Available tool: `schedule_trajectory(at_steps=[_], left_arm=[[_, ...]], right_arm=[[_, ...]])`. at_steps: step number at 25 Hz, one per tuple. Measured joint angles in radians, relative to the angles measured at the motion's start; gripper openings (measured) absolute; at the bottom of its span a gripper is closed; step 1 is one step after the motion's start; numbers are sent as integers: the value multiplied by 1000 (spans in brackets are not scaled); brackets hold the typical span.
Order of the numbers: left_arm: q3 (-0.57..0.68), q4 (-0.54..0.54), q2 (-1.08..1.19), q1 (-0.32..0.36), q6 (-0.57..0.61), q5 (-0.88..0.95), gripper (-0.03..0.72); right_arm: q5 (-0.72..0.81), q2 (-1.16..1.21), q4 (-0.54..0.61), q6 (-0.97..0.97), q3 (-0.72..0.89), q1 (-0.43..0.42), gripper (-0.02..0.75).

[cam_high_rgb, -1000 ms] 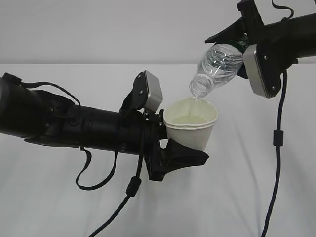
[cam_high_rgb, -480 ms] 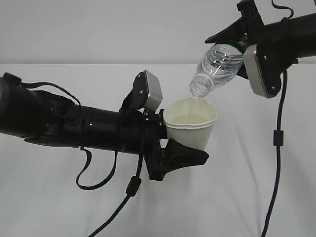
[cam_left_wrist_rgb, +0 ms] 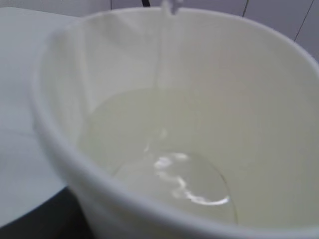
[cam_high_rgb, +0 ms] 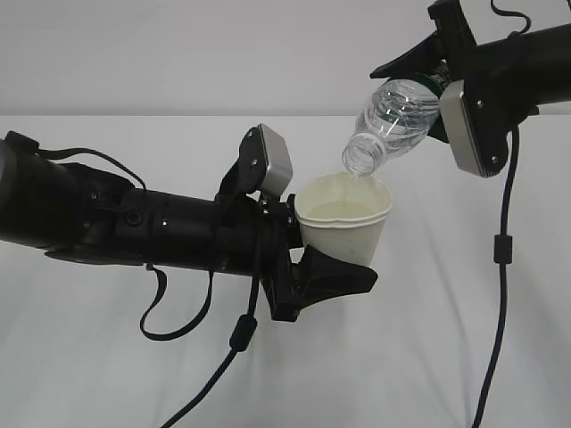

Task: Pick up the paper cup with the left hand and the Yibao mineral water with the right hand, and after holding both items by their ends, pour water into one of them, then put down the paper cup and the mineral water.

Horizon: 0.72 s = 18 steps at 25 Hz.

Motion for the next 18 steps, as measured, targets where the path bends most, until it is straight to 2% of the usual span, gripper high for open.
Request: schedule_trajectory(at_steps=[18], left_arm=[[0, -4, 0, 0, 0, 2, 456]], right_arm=[[-4, 0, 0, 0, 0, 0, 462]])
